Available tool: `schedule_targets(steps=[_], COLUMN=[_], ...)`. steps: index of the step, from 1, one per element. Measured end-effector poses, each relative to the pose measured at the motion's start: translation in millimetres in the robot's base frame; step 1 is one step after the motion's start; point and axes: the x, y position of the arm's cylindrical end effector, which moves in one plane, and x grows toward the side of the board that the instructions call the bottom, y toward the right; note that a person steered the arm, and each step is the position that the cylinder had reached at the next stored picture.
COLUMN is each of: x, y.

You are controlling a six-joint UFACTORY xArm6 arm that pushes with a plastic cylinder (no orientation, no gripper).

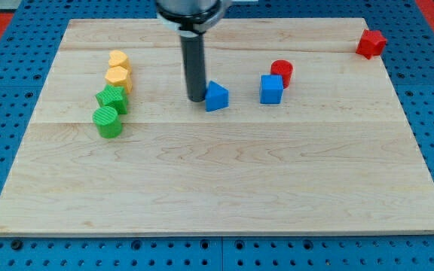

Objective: Push the blue triangle to the right

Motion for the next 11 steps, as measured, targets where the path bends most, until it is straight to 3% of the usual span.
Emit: schedule_targets(steps=[3,6,9,11], x=[-22.3,-2.1,14.2,33.7], y=[36.8,19.3,71.6,59.3])
